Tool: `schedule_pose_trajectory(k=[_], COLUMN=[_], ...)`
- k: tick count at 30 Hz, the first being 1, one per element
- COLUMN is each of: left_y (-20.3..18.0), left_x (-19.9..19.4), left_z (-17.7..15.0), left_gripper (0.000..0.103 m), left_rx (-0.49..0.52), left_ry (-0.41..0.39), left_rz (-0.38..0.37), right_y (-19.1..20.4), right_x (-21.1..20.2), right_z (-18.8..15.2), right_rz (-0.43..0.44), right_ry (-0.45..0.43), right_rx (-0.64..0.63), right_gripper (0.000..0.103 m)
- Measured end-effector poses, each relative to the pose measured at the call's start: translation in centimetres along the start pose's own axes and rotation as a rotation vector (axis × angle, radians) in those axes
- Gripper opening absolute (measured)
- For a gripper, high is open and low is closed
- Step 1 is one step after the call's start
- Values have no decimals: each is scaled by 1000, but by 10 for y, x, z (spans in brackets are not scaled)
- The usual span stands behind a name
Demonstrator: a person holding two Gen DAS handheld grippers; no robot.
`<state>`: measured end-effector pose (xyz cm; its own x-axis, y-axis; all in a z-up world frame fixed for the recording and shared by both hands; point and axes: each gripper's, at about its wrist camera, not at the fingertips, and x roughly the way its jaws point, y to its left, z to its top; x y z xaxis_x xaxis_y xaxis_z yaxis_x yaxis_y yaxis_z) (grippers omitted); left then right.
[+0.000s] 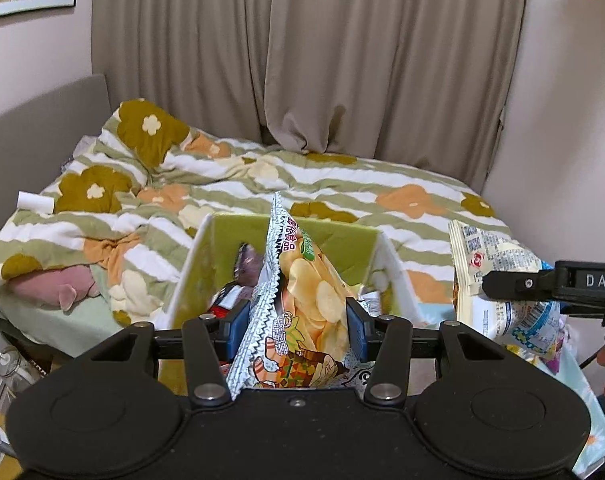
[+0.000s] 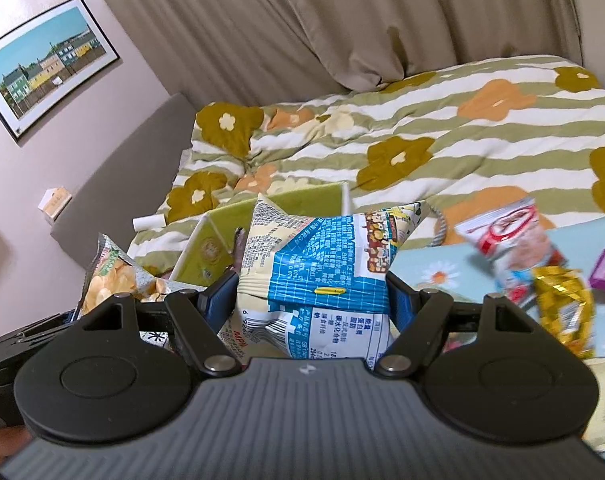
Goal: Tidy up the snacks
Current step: 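Carry both bags over the cardboard box and release them inside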
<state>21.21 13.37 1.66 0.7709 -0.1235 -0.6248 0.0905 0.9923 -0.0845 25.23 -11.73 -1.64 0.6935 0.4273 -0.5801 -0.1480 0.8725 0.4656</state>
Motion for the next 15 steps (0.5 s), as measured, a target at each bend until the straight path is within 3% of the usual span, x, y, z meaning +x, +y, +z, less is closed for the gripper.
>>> schedule_pose_trajectory(k=[5, 6, 7, 9, 15], left_y=[31, 36, 41, 45, 51], left_x=[21, 25, 30, 32, 30], left_z=[-5, -6, -8, -10, -18], left_gripper=[55, 61, 80, 103, 103], left_rx=[13, 18, 22, 35, 98], left_ry=[40, 43, 47, 50, 48], left_rz=[-49, -60, -68, -63, -40], right_y=[27, 32, 36, 42, 51], right_x=[22, 26, 31, 37, 54], right_z=[-7, -9, -11, -16, -24], right_rz=[-31, -39, -50, -65, -107], right_ry=[14, 16, 19, 27, 60], right_rx=[9, 12, 18, 28, 42], right_gripper=[91, 91, 91, 91, 91])
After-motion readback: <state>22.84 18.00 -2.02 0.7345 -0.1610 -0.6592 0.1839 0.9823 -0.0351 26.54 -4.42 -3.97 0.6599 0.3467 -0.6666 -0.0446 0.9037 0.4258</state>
